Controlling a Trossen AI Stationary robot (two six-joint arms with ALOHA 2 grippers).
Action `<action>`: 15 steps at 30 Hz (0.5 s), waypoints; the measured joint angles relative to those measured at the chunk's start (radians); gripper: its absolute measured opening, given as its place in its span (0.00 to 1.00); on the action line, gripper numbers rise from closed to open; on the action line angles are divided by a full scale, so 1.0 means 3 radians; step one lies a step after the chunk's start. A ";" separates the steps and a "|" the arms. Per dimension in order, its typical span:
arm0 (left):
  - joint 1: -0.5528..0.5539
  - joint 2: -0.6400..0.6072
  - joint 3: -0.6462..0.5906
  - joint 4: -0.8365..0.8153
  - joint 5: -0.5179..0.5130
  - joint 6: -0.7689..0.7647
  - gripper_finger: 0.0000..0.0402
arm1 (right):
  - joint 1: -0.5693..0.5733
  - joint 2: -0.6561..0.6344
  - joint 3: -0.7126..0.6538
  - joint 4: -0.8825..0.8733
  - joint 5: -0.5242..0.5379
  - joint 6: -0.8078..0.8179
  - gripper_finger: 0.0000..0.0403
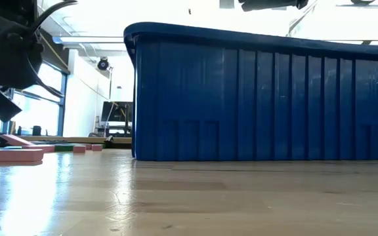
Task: Sort blocks
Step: Put the purple block into the blue bin with the other purple block
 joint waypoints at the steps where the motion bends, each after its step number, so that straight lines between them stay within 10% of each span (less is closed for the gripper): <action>1: 0.0000 0.0001 0.0025 -0.0001 -0.0017 -0.0001 0.32 | 0.0000 0.0000 0.0000 0.0000 0.0000 0.0000 0.42; 15: 0.0096 0.0001 0.0174 0.0018 -0.0658 0.0089 0.30 | 0.0000 0.0000 0.0000 0.0000 0.0002 -0.0006 0.42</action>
